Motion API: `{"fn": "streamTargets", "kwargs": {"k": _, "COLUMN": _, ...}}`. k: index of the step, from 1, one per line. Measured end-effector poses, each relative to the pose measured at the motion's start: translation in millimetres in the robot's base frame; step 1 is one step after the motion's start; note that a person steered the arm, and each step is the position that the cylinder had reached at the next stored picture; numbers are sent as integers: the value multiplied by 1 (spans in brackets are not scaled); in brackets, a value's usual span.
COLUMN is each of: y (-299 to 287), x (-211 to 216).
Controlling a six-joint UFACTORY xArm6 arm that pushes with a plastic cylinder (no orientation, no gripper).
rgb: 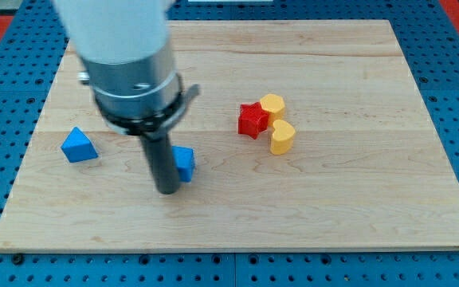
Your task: Move the blue cube bottom left to the red star
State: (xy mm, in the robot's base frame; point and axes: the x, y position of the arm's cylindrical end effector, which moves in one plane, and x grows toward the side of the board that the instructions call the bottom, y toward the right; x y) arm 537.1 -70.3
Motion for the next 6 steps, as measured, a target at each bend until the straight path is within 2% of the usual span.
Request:
{"fn": "streamTargets", "kwargs": {"k": 1, "y": 15, "x": -10}}
{"fn": "streamTargets", "kwargs": {"k": 2, "y": -40, "x": -3}}
{"fn": "streamTargets", "kwargs": {"k": 4, "y": 3, "x": -64}}
{"fn": "streamTargets", "kwargs": {"k": 5, "y": 22, "x": -44}}
{"fn": "streamTargets", "kwargs": {"k": 6, "y": 23, "x": -1}}
